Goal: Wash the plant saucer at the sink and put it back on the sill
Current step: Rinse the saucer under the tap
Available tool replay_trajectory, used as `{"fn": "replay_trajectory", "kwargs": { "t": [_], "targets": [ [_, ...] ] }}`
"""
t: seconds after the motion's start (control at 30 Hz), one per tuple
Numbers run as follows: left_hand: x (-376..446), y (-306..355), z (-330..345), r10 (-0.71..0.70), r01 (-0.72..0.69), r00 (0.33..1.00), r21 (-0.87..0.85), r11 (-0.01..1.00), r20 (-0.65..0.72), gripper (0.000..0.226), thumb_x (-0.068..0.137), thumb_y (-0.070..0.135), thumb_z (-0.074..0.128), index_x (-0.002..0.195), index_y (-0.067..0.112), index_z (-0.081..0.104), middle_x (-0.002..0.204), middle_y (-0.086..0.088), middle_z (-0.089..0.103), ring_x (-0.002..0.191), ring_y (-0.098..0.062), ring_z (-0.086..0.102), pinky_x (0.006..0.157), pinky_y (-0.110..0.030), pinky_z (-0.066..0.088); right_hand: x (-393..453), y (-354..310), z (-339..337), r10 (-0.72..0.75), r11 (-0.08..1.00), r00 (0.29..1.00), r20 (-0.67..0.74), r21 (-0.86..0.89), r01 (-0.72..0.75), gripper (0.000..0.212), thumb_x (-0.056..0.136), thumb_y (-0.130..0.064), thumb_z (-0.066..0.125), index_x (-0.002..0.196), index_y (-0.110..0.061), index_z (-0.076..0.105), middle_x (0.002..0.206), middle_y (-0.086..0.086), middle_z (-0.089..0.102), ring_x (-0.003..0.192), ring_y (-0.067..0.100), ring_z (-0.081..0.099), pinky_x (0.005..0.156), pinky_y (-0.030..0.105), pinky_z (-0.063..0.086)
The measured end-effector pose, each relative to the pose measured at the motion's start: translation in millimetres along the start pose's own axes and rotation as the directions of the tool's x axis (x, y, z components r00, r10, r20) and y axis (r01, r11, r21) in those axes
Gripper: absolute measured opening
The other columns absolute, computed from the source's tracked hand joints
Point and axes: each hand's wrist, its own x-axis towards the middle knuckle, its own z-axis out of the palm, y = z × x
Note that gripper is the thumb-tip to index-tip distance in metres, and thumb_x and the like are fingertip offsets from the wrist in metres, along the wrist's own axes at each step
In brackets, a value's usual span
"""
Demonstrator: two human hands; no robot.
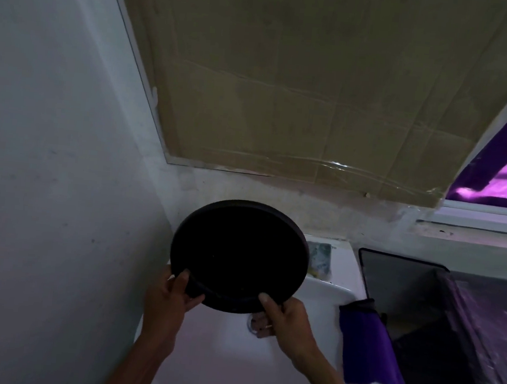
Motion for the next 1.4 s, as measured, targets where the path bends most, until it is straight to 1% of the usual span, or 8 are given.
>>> {"fn": "replay_trajectory", "kwargs": {
  "t": [0.2,0.33,0.57,0.67,0.83,1.13,1.3,1.4],
  "targets": [
    [-9,-9,-2,-0.005,0.005,1.0,-0.027,1.0,-0.019,0.021,0.1,0.011,0.051,0.1,0.026,0.066,0.089,0.005,0.076,0.086,-0.023,0.074,0.063,-0.028,0.061,11,-3,-8,-0.013,0.978,0.999,-0.029,-0.209,0.007,0.046,0.094,-0.04,0.056,0.06,-0.009,0.056,0.049,0.002,0.057,0.045,0.013,0.054,0.05,0.027,0.045],
    [-16,-9,3,-0.045,0.044,0.999,-0.044,0.998,-0.022,0.02,0.099,0.018,0.054,0.096,0.034,0.067,0.088,0.003,0.077,0.083,-0.024,0.076,0.061,-0.034,0.061,21,-4,-5,-0.112,0.933,0.985,-0.13,-0.356,0.059,0.048,0.095,-0.038,0.054,0.077,0.007,0.055,0.061,0.007,0.05,0.057,0.013,0.046,0.055,0.028,0.036],
    [-19,-7,-7,-0.093,0.086,0.992,-0.093,0.992,-0.084,0.019,0.098,0.016,0.055,0.1,0.032,0.065,0.093,0.001,0.073,0.072,-0.02,0.076,0.056,-0.029,0.059,27,-26,-28,0.041,0.988,0.986,0.16,-0.155,-0.016,0.021,0.085,-0.027,0.072,0.095,-0.009,0.071,0.058,0.001,0.06,0.053,0.012,0.059,0.048,0.022,0.046],
    [-27,-9,-9,-0.101,0.09,0.991,-0.115,0.989,-0.087,0.024,0.098,0.011,0.055,0.095,0.032,0.066,0.088,0.001,0.075,0.073,-0.021,0.076,0.057,-0.027,0.06,27,-25,-28,0.045,0.995,0.988,0.146,-0.091,-0.032,0.009,0.084,-0.021,0.073,0.081,-0.013,0.071,0.06,0.001,0.064,0.058,0.013,0.064,0.053,0.024,0.051],
    [-38,-22,-21,-0.152,0.133,0.977,-0.129,0.983,-0.149,0.018,0.098,0.007,0.053,0.104,0.02,0.064,0.091,-0.007,0.072,0.073,-0.023,0.075,0.063,-0.031,0.061,25,-8,-17,0.099,0.995,0.99,0.105,-0.017,-0.098,0.032,0.083,-0.013,0.073,0.054,-0.021,0.062,0.068,0.011,0.066,0.067,0.017,0.067,0.063,0.031,0.055],
    [-72,-60,-26,-0.271,0.227,0.933,-0.194,0.954,-0.237,0.021,0.097,-0.001,0.049,0.115,0.007,0.055,0.094,-0.018,0.066,0.076,-0.032,0.068,0.051,-0.028,0.059,23,24,6,0.221,0.973,0.975,-0.03,0.081,-0.218,0.006,0.087,-0.008,0.069,0.085,-0.002,0.069,0.071,0.013,0.063,0.064,0.024,0.058,0.062,0.036,0.056],
    [-78,-77,-16,-0.411,0.359,0.891,-0.252,0.898,-0.194,0.031,0.096,0.002,0.054,0.127,0.007,0.052,0.109,-0.024,0.065,0.085,-0.038,0.068,0.073,-0.038,0.059,35,35,4,0.295,0.955,0.955,0.018,0.013,-0.295,0.014,0.094,-0.006,0.057,0.095,-0.007,0.07,0.079,0.016,0.063,0.07,0.026,0.059,0.073,0.041,0.058],
    [-76,-72,-9,-0.426,0.382,0.887,-0.235,0.894,-0.18,0.029,0.096,0.002,0.054,0.125,0.004,0.052,0.116,-0.029,0.063,0.092,-0.04,0.068,0.071,-0.037,0.061,49,39,3,0.319,0.945,0.947,-0.021,0.076,-0.317,0.017,0.095,-0.003,0.053,0.094,-0.006,0.071,0.082,0.017,0.062,0.074,0.029,0.053,0.069,0.039,0.048]
  ]
}}
